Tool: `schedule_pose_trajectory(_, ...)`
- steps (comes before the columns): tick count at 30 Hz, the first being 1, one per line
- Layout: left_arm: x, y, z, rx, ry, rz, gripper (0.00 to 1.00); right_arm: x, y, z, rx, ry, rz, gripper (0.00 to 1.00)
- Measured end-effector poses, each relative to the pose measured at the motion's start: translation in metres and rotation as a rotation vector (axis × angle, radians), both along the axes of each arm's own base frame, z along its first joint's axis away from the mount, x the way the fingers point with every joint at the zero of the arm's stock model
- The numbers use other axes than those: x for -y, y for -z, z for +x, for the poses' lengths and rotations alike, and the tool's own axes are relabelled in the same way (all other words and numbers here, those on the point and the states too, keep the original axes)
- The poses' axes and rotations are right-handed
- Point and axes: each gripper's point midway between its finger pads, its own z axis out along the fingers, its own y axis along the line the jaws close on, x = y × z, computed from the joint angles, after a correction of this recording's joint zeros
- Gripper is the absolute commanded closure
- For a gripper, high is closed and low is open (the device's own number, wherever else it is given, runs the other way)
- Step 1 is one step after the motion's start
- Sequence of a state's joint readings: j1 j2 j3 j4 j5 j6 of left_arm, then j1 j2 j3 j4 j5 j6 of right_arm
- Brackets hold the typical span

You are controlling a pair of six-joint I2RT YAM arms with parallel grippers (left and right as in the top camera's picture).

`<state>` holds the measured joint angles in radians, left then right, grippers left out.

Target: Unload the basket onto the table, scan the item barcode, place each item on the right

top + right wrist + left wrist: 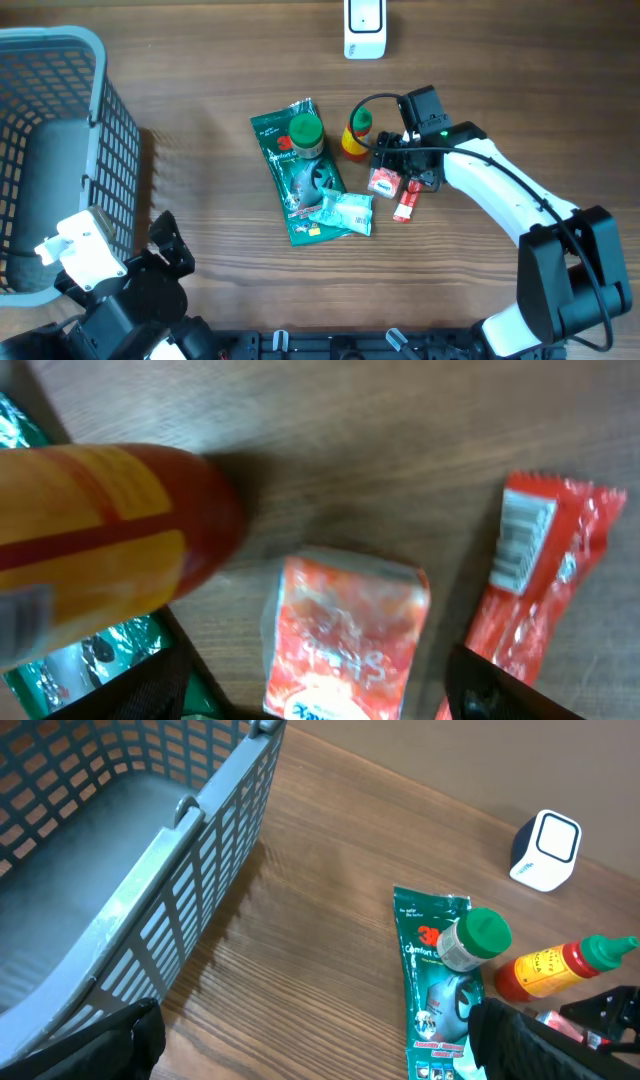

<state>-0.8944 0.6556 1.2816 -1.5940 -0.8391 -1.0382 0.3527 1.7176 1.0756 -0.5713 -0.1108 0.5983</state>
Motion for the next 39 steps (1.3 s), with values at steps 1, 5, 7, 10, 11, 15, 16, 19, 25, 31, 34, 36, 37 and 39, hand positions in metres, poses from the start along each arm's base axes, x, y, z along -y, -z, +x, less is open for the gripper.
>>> schedule_pose_trajectory(1,0.0,0.0,0.0,0.0,0.0,0.0,0.0,0.0,-0.001,0.003,0.022,-0.04,-0.012,0.04)
schedule_pose_trajectory(5,0.0,0.0,0.0,0.0,0.0,0.0,0.0,0.001,-0.001,0.004,0.074,-0.233,-0.083,0.0)
schedule_pose_trajectory(7,0.0,0.0,0.0,0.0,0.0,0.0,0.0,0.005,0.002,-0.002,0.067,-0.329,-0.125,0.01)
schedule_pose_trajectory(10,0.0,0.0,0.0,0.0,0.0,0.0,0.0,0.011,0.001,0.001,0.1,-0.449,-0.156,0.01)
schedule_pose_trajectory(11,0.0,0.0,0.0,0.0,0.0,0.0,0.0,0.012,-0.001,0.006,0.134,-0.515,-0.153,0.01)
schedule_pose_trajectory(15,0.0,0.0,0.0,0.0,0.0,0.0,0.0,0.017,-0.011,0.022,0.256,-0.681,-0.094,0.18)
schedule_pose_trajectory(16,0.0,0.0,0.0,0.0,0.0,0.0,0.0,0.019,-0.013,0.024,0.272,-0.692,-0.074,0.19)
schedule_pose_trajectory(19,0.0,0.0,0.0,0.0,0.0,0.0,0.0,0.023,-0.022,0.026,0.325,-0.736,0.032,0.24)
schedule_pose_trajectory(25,0.0,0.0,0.0,0.0,0.0,0.0,0.0,0.006,0.021,0.008,0.243,-0.841,0.179,0.38)
schedule_pose_trajectory(31,0.0,0.0,0.0,0.0,0.0,0.0,0.0,0.009,0.036,0.007,0.212,-0.844,0.167,0.76)
schedule_pose_trajectory(34,0.0,0.0,0.0,0.0,0.0,-0.001,0.0,0.006,0.045,0.004,0.182,-0.823,0.205,0.96)
schedule_pose_trajectory(36,0.0,0.0,0.0,0.0,0.0,0.0,0.0,0.005,0.044,0.005,0.17,-0.792,0.22,0.96)
schedule_pose_trajectory(37,0.0,0.0,0.0,0.0,0.0,0.0,0.0,0.004,0.043,0.004,0.158,-0.771,0.23,0.96)
schedule_pose_trajectory(39,0.0,0.0,0.0,0.0,0.0,0.0,0.0,0.003,0.043,0.001,0.128,-0.737,0.253,0.96)
